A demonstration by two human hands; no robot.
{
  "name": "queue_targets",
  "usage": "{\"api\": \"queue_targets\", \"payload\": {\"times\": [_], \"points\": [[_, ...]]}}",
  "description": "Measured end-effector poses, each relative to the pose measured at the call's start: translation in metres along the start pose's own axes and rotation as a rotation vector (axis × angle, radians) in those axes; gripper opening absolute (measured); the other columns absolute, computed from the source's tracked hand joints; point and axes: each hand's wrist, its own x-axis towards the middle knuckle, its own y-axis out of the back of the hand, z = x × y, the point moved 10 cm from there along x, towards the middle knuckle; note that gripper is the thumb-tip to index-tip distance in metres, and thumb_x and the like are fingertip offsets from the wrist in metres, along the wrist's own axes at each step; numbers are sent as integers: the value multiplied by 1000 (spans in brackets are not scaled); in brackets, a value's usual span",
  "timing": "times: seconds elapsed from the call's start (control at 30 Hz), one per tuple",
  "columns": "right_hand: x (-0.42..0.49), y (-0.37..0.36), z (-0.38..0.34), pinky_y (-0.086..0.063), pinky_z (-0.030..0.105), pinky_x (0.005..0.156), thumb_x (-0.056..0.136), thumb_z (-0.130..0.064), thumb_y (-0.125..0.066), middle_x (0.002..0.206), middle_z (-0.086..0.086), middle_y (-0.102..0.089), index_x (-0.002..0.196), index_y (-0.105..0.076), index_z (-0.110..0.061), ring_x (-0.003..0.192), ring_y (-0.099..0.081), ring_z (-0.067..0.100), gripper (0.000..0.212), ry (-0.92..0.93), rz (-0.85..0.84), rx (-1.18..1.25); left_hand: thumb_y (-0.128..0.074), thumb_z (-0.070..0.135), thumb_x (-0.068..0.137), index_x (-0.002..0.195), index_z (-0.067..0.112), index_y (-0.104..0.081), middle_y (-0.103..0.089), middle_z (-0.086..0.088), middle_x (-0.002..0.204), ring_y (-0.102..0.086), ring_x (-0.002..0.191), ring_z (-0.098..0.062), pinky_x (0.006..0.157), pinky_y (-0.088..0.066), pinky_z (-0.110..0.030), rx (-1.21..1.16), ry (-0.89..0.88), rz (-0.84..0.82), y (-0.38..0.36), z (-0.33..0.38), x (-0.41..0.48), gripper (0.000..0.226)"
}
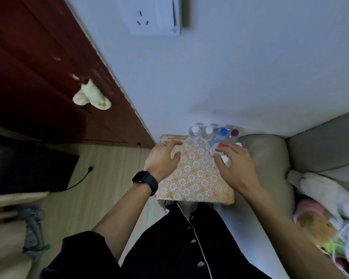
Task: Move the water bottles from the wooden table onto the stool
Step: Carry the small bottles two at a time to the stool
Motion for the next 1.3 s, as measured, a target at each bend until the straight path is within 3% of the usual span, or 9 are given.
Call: {"api": "queue_targets", "payload": {"times": [0.1,0.2,0.33,0.53,0.7,0.87,1.07,1.3], "points": [[8,1,-26,-33,38,113,95,-48,-50,127,-3,-67,113,-72,-26,130,-52,23,36,73,-39,17,-52,41,94,128,37,-60,-68,8,119,-59,117,-17,100,-49,-40,72,33,177,46,-4,-25,35],[24,7,-71,-37,45,112,97,-45,-53,132,-1,-64,114,-72,-26,133,-48,26,32,225,-84,48,-51,42,93,129,38,-60,-65,9,127,-52,129,-19,109,-41,-45,120,128,333,85,-17,-60,37],[33,0,-144,-37,42,111,95,-42,-60,137,-3,-61,118,-72,-26,137,-41,25,30,447,-178,50,-50,43,96,134,38,-56,-58,8,137,-49,131,-20,113,-35,-43,107,388,561,127,-50,-145,38],[-33,-46,-285,-39,42,110,90,-57,-48,133,-1,-64,116,-73,-27,133,-46,27,47,878,-342,97,-60,37,90,130,35,-60,-64,3,129,-56,121,-24,105,-42,-39,69,798,827,124,-106,-345,40],[-189,-64,-424,-37,46,113,92,-52,-54,137,0,-62,122,-70,-29,136,-43,26,40,1291,-484,132,-60,44,88,130,39,-59,-62,6,132,-55,125,-20,107,-39,-37,88,1170,1078,106,-112,-566,43],[-397,-53,-522,-37,49,112,88,-61,-44,137,5,-62,124,-68,-30,136,-43,31,53,1634,-568,221,-50,54,85,131,39,-58,-62,5,132,-53,127,-21,104,-41,-46,162,1545,1286,58,-61,-800,49],[-667,-27,-564,-23,49,119,94,-59,-46,154,-3,-43,141,-50,-41,147,-23,23,50,1990,-720,254,-49,54,88,132,39,-57,-57,0,138,-45,135,-22,110,-35,-53,223,1912,1403,-26,33,-1025,48],[-911,6,-570,-21,47,120,95,-64,-41,155,-4,-41,143,-47,-42,147,-22,22,53,2225,-815,324,-56,47,93,142,37,-49,-48,-4,147,-39,139,-26,114,-29,-52,295,2186,1423,-97,116,-1196,51]]}}
